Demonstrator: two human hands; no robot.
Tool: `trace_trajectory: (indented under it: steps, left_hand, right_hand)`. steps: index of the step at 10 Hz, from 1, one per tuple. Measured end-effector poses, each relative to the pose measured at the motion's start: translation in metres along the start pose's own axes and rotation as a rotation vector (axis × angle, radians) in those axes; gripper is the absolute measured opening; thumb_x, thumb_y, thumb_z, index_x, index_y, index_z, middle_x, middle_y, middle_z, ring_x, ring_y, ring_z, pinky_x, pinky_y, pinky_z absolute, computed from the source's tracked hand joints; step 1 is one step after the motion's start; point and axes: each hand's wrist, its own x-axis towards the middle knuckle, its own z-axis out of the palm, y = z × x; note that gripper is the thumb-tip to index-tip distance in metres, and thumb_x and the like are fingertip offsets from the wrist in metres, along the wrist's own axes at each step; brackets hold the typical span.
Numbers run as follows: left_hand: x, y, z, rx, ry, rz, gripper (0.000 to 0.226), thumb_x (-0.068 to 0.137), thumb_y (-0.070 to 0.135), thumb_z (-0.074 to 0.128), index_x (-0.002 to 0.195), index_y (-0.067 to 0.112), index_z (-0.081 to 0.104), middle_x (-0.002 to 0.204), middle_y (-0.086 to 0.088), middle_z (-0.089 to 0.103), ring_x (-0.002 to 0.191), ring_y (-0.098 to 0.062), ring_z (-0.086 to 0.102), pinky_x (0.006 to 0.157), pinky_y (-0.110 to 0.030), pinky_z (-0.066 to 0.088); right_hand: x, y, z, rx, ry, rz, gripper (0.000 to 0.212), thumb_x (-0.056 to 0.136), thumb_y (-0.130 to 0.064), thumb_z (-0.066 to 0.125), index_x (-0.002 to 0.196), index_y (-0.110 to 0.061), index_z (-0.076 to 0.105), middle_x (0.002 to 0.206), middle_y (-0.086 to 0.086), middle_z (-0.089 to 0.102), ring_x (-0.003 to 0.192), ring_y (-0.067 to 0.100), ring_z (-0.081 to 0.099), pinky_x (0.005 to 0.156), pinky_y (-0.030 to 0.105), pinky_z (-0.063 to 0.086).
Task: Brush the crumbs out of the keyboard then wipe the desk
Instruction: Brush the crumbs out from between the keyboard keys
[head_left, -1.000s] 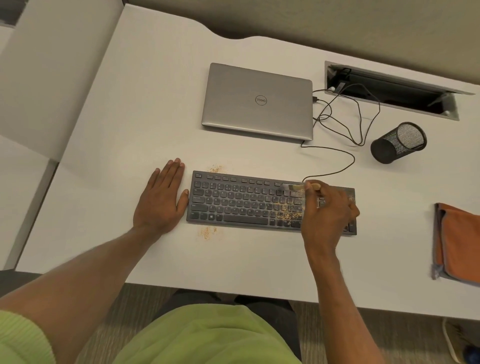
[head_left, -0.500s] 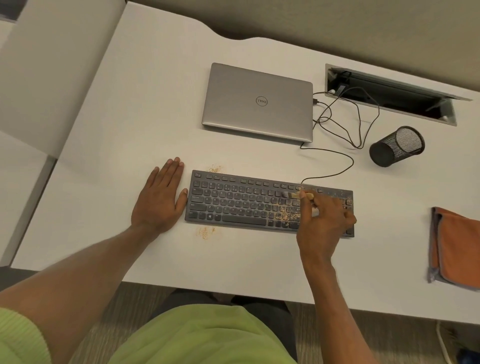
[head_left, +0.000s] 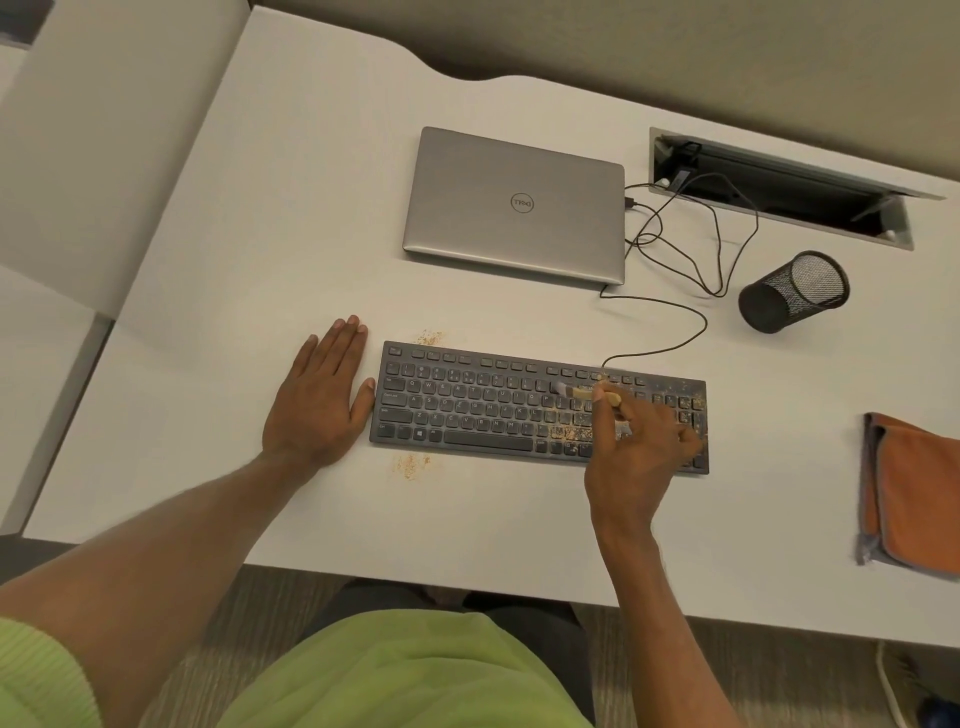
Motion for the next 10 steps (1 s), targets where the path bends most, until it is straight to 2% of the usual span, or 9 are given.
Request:
trace_trajectory:
  steps: [1, 2, 3, 4, 6, 7, 8, 9, 10]
  left_hand:
    - [0.000, -0.001, 0.000, -0.001, 0.000, -0.001, 0.069, 0.110, 0.043, 0.027, 0.171, 0.011, 0.016, 0.179, -0.005, 0.015, 0.166, -0.016, 0.009, 0.135, -0.044, 0.013]
    - [0.000, -0.001, 0.001, -0.001, 0.001, 0.001, 0.069, 0.110, 0.043, 0.026, 0.171, 0.011, 0.017, 0.179, -0.004, 0.015, 0.166, -0.016, 0.009, 0.135, -0.045, 0.013]
    - [0.000, -0.001, 0.001, -0.003, 0.000, -0.002, 0.069, 0.110, 0.043, 0.026, 0.171, 0.011, 0.017, 0.179, -0.004, 0.015, 0.166, -0.016, 0.009, 0.135, -0.045, 0.014]
    - [0.000, -0.001, 0.001, -0.002, -0.002, 0.001, 0.069, 0.110, 0.044, 0.026, 0.171, 0.011, 0.017, 0.179, -0.004, 0.015, 0.166, -0.016, 0.009, 0.135, -0.044, 0.014]
    - [0.000, -0.002, 0.001, -0.003, -0.004, -0.002, 0.069, 0.110, 0.043, 0.026, 0.171, 0.011, 0.017, 0.179, -0.004, 0.015, 0.166, -0.016, 0.009, 0.135, -0.044, 0.013]
    - [0.000, -0.001, 0.002, -0.002, -0.006, -0.003, 0.069, 0.110, 0.043, 0.026, 0.171, 0.012, 0.016, 0.179, -0.004, 0.015, 0.166, -0.015, 0.008, 0.135, -0.044, 0.013]
    - [0.000, -0.002, 0.002, 0.001, -0.008, -0.004, 0.069, 0.110, 0.044, 0.026, 0.171, 0.012, 0.016, 0.179, -0.004, 0.015, 0.166, -0.015, 0.008, 0.135, -0.043, 0.013]
    - [0.000, -0.002, 0.002, 0.003, -0.009, -0.003, 0.069, 0.111, 0.044, 0.025, 0.171, 0.012, 0.016, 0.179, -0.004, 0.014, 0.166, -0.015, 0.008, 0.135, -0.043, 0.012]
    - [0.000, -0.003, 0.002, 0.009, -0.009, 0.001, 0.069, 0.111, 0.044, 0.026, 0.171, 0.012, 0.015, 0.179, -0.004, 0.014, 0.166, -0.015, 0.007, 0.135, -0.043, 0.012]
  right_hand:
    - [-0.005, 0.004, -0.002, -0.039, -0.035, -0.011, 0.008, 0.099, -0.025, 0.071, 0.095, -0.025, 0.078, 0.081, -0.030, 0.054, 0.101, -0.020, 0.042, 0.102, 0.061, 0.032]
    - [-0.004, 0.001, -0.005, -0.026, -0.010, -0.005, 0.012, 0.100, -0.022, 0.070, 0.089, -0.028, 0.074, 0.078, -0.028, 0.055, 0.098, -0.019, 0.043, 0.099, 0.060, 0.035]
    - [-0.002, -0.006, -0.004, 0.011, 0.023, -0.020, 0.008, 0.100, -0.027, 0.070, 0.094, -0.032, 0.073, 0.080, -0.030, 0.054, 0.097, -0.015, 0.045, 0.101, 0.057, 0.033]
    - [-0.001, -0.002, 0.001, -0.006, 0.009, -0.028, 0.008, 0.098, -0.032, 0.070, 0.100, -0.029, 0.077, 0.083, -0.025, 0.058, 0.092, -0.004, 0.045, 0.105, 0.056, 0.030]
    - [-0.010, 0.006, -0.002, -0.056, -0.041, -0.046, 0.009, 0.099, -0.023, 0.071, 0.092, -0.026, 0.076, 0.084, -0.015, 0.066, 0.090, 0.008, 0.052, 0.104, 0.054, 0.030]
    - [-0.008, 0.001, -0.005, -0.038, -0.014, -0.048, 0.009, 0.100, -0.027, 0.069, 0.095, -0.027, 0.076, 0.084, -0.014, 0.066, 0.093, -0.003, 0.048, 0.103, 0.061, 0.031]
    - [-0.005, -0.004, -0.004, -0.020, 0.027, -0.078, 0.010, 0.098, -0.027, 0.071, 0.104, -0.025, 0.079, 0.087, -0.018, 0.062, 0.097, -0.011, 0.042, 0.101, 0.058, 0.032]
    - [-0.008, -0.004, -0.002, -0.056, 0.012, -0.077, 0.009, 0.096, -0.023, 0.074, 0.102, -0.021, 0.080, 0.087, -0.019, 0.058, 0.094, -0.004, 0.040, 0.101, 0.061, 0.031]
    - [-0.012, 0.002, -0.002, -0.096, -0.028, -0.070, 0.006, 0.097, -0.021, 0.072, 0.096, -0.022, 0.079, 0.086, -0.017, 0.063, 0.096, 0.014, 0.055, 0.103, 0.063, 0.031]
